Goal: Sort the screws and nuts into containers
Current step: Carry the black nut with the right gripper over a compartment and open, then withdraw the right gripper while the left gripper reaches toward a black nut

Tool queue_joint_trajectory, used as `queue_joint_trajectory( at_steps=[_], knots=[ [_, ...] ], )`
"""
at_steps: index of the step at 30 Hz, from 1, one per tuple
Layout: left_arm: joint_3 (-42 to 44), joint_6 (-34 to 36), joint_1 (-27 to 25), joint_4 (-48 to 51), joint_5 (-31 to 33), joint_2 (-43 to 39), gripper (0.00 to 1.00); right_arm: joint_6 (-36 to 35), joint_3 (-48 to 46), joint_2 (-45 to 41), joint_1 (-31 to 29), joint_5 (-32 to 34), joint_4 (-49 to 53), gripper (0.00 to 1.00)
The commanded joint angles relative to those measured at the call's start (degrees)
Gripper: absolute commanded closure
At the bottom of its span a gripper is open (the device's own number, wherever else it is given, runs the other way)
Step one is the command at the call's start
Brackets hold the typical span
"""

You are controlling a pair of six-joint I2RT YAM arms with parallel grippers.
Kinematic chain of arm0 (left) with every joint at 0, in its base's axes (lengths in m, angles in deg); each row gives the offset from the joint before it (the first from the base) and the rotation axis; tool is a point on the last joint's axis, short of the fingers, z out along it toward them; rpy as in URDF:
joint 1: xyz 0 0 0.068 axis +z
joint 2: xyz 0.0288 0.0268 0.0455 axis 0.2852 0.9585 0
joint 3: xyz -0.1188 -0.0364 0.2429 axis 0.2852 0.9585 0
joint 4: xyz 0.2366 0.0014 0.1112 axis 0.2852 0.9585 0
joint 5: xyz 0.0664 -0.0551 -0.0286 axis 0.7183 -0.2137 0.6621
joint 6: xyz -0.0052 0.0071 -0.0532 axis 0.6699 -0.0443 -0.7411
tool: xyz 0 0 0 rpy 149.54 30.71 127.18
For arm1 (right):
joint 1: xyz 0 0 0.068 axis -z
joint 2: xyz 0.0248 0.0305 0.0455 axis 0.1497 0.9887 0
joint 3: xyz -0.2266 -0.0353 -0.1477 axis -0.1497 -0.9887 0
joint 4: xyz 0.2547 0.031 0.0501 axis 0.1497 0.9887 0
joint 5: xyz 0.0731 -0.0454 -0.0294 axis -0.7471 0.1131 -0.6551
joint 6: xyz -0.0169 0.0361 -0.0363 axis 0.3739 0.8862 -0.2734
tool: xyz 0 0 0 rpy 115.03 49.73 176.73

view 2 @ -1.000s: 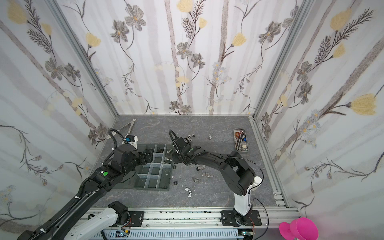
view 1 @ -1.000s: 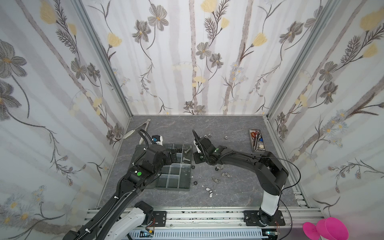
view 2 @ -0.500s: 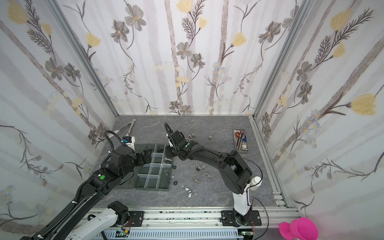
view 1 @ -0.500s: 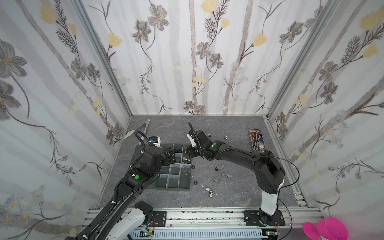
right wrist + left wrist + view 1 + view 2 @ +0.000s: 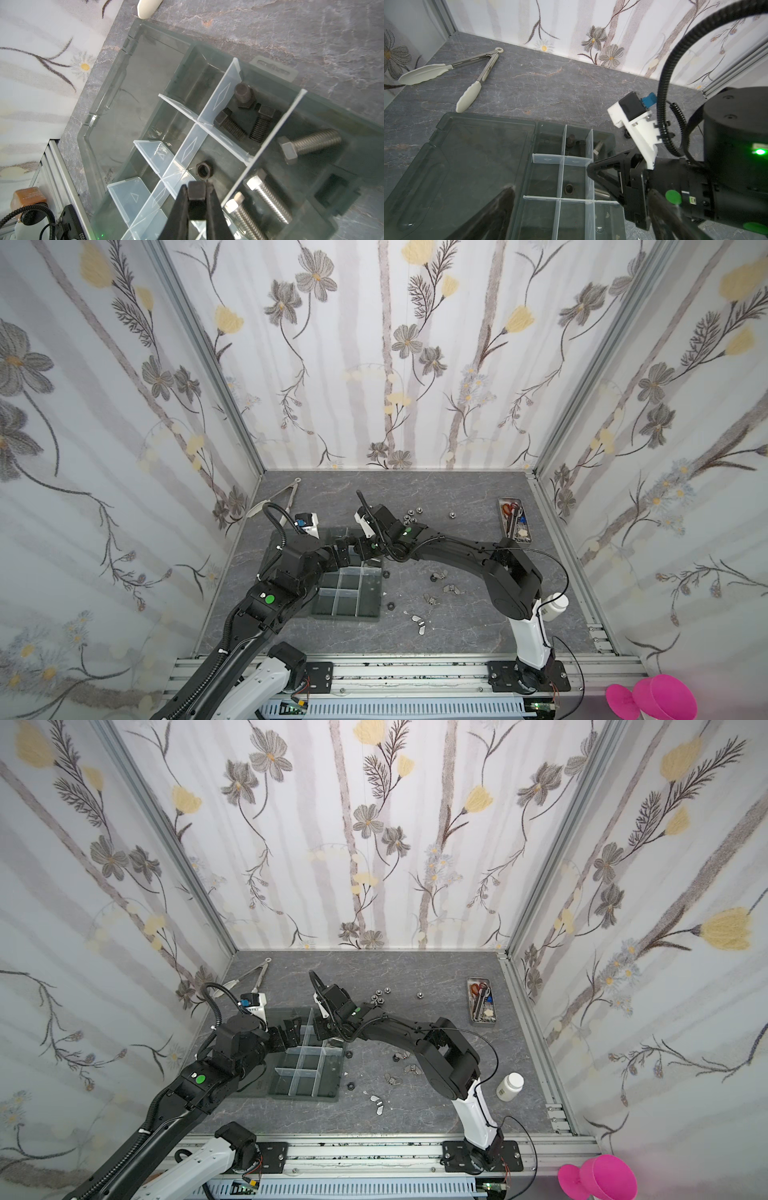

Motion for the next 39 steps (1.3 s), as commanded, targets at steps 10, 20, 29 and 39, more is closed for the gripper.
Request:
queue_joint_trajectory(
  at_steps=[10, 20, 29, 39],
  knots=[
    [0.5, 0.2, 0.1, -1.2, -0.5, -0.2, 0.0, 1.2, 1.9, 3.2, -0.7, -1.4, -0.1, 0.81],
    [-0.2, 0.2, 0.1, -0.3, -0.4, 0.1, 0.03, 1.0, 1.9, 1.9, -0.1, -1.0, -0.3, 0.7],
    [-7.6, 1.8, -2.4, 4.6, -2.0, 6.1, 0.17, 1.4, -7.3, -7.8, 3.2, -1.1, -4.6, 0.7],
    [-12.7, -0.6, -11.4, 6.2, 1.7, 13.8, 0.31, 2.4, -22.8, -21.8, 9.5, -1.3, -9.8, 0.7]
  ],
)
